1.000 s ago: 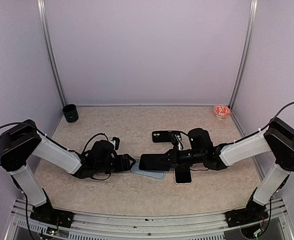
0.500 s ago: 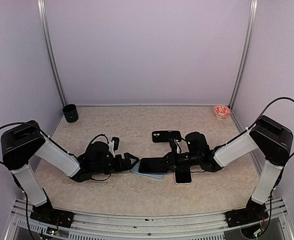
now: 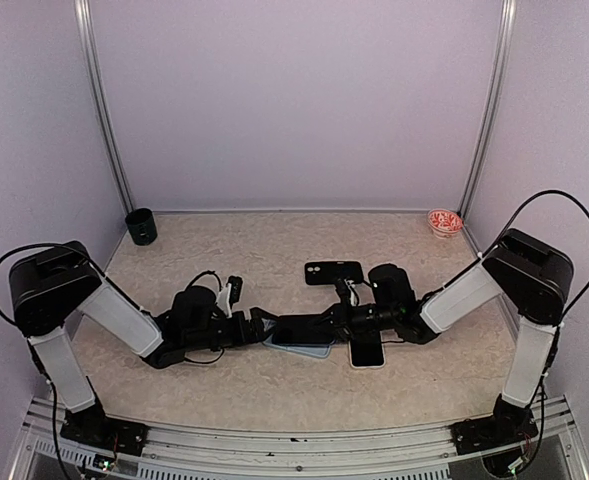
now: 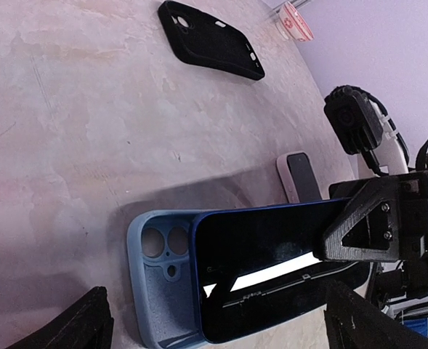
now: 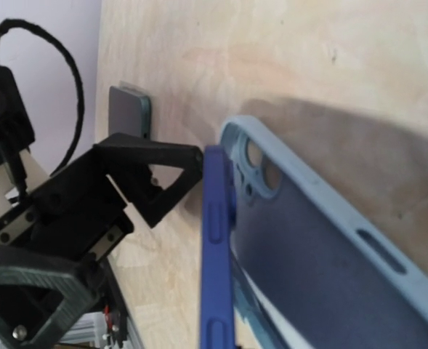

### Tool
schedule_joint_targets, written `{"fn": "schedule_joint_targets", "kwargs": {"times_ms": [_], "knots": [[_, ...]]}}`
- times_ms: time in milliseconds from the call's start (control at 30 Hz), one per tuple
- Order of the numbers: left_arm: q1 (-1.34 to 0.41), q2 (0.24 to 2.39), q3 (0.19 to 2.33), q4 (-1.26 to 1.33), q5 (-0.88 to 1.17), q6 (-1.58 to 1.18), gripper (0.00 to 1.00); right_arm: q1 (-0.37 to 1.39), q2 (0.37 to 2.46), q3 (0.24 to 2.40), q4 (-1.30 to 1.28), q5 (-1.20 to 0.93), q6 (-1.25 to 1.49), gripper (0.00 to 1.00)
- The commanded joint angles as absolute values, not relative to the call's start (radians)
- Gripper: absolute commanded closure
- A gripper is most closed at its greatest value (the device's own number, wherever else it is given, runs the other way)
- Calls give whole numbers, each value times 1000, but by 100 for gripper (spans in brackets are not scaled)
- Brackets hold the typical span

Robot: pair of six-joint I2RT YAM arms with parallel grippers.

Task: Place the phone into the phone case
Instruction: Install the phone into the phone case.

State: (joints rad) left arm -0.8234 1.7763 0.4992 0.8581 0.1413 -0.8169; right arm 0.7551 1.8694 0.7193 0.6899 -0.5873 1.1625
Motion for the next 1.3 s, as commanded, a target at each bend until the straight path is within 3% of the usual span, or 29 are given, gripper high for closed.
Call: {"fn": "schedule_joint_targets", "kwargs": {"times_ms": [0, 1267], "knots": [[-826, 1810, 492, 922, 176, -829, 1, 738, 1911, 733, 809, -646, 1212, 100], [-893, 1859, 507, 971, 150, -870, 1, 713, 2091, 734, 940, -742, 1377, 100]]}}
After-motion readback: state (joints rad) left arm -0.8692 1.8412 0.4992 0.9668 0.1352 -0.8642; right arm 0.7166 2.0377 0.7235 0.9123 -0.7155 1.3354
